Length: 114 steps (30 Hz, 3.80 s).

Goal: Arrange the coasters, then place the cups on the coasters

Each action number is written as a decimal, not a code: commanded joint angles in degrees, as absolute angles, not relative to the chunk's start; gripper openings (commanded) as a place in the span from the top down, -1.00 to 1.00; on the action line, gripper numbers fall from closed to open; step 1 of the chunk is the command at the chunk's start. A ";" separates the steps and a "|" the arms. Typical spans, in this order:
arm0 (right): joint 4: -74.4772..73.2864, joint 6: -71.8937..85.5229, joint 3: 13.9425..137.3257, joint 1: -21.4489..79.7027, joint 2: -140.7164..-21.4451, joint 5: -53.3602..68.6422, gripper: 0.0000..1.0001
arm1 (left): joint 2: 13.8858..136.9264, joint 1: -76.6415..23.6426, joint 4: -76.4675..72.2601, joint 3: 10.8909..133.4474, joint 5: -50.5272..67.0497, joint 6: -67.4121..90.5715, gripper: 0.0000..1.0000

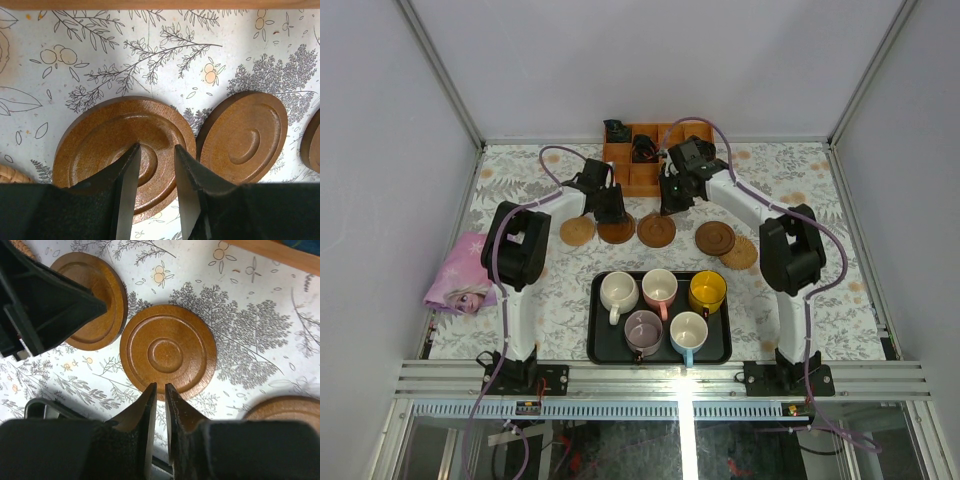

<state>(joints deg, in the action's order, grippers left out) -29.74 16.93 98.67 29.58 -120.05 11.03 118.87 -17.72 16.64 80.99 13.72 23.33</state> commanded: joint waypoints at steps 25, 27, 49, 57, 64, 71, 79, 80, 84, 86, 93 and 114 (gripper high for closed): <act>-33.45 22.13 79.75 25.15 -108.08 -11.34 0.63 | 97.38 -18.02 19.32 74.69 16.28 21.82 0.28; -33.51 22.59 79.05 24.34 -108.54 -11.32 0.63 | 96.44 -17.96 18.57 72.64 15.74 22.03 0.28; -30.98 18.42 86.67 23.59 -121.37 1.19 0.66 | 96.02 -17.41 18.81 69.26 14.48 22.83 0.27; -30.40 19.52 84.75 23.57 -121.60 2.64 0.67 | 97.49 -17.29 19.07 69.69 14.74 22.90 0.27; -29.22 19.11 81.92 23.63 -120.00 2.46 0.67 | 98.88 -17.24 18.46 70.47 16.05 22.96 0.27; -30.80 18.54 86.64 23.64 -121.63 2.96 0.66 | 99.84 -17.23 18.57 71.61 16.45 22.72 0.27; -31.10 17.53 89.15 23.59 -121.17 1.49 0.66 | 99.43 -17.23 18.41 71.20 16.25 22.44 0.27; -31.13 17.33 89.39 23.63 -121.11 0.91 0.66 | 99.42 -17.23 18.37 71.19 16.24 22.48 0.26; -30.98 16.63 89.83 23.60 -121.14 -0.35 0.65 | 99.61 -17.21 18.28 71.30 16.23 22.30 0.26; -30.63 16.46 89.96 23.59 -121.36 -0.67 0.65 | 99.62 -17.23 18.29 71.33 16.25 22.30 0.26; -29.35 16.12 90.08 23.60 -122.31 -1.27 0.64 | 99.24 -17.23 17.86 70.31 16.09 22.49 0.26; -30.10 15.59 91.83 23.58 -118.78 -2.00 0.64 | 98.34 -17.22 16.99 69.63 15.62 22.00 0.25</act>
<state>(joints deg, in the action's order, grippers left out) -29.30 16.27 90.70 23.27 -122.02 -1.02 99.37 -17.56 19.66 69.63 15.51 22.90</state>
